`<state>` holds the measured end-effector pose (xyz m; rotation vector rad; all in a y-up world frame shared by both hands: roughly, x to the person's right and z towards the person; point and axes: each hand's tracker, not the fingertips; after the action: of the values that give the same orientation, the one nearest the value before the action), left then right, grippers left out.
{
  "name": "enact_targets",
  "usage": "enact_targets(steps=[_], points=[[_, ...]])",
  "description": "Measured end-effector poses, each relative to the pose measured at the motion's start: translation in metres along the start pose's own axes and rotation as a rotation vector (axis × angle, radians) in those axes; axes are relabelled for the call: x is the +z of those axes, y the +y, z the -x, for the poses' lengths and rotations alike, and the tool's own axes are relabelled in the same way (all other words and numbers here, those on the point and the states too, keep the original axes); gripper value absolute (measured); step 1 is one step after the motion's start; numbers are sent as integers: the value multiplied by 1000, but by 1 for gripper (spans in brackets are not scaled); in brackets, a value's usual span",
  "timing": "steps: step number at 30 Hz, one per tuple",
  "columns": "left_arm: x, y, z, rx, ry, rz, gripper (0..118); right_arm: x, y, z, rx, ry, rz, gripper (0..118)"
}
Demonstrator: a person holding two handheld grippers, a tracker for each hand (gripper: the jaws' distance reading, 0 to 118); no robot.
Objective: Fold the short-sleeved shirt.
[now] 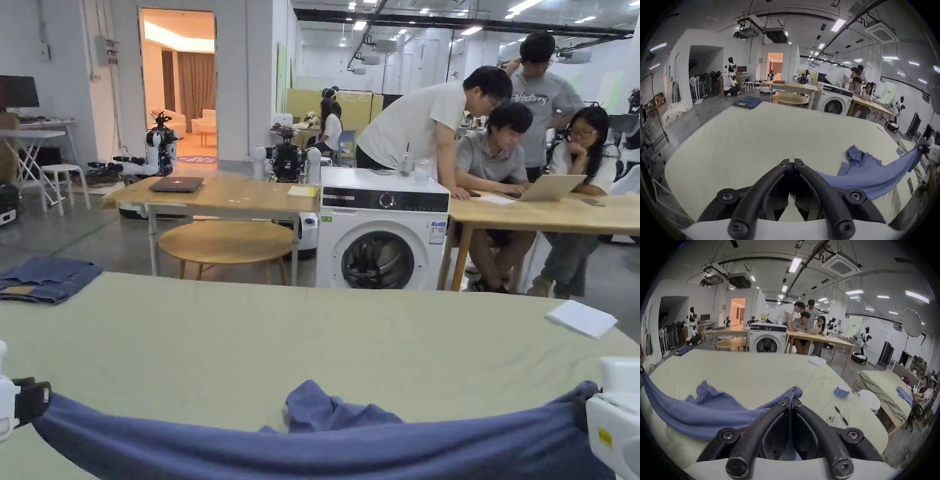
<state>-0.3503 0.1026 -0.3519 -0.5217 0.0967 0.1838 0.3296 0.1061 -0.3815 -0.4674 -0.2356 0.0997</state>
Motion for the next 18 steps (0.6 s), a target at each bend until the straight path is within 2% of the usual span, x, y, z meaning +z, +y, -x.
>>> enact_targets(steps=[3, 7, 11, 15, 16, 18], points=[[5, -35, 9, 18, -1, 49, 0, -7, -33, -7, 32, -13, 43, 0], [4, -72, 20, 27, 16, 121, 0, -26, -71, -23, 13, -4, 108, 0], [7, -97, 26, 36, 14, 173, 0, -14, -96, -10, 58, 4, 121, 1], [8, -109, 26, 35, 25, 206, 0, -15, -107, -8, 54, -2, 120, 3], [8, -109, 25, 22, 28, 213, 1, -15, -107, -7, 51, -2, 115, 6], [10, -108, 21, -13, 71, 220, 20, 3, -111, 5, 52, -23, 83, 28]])
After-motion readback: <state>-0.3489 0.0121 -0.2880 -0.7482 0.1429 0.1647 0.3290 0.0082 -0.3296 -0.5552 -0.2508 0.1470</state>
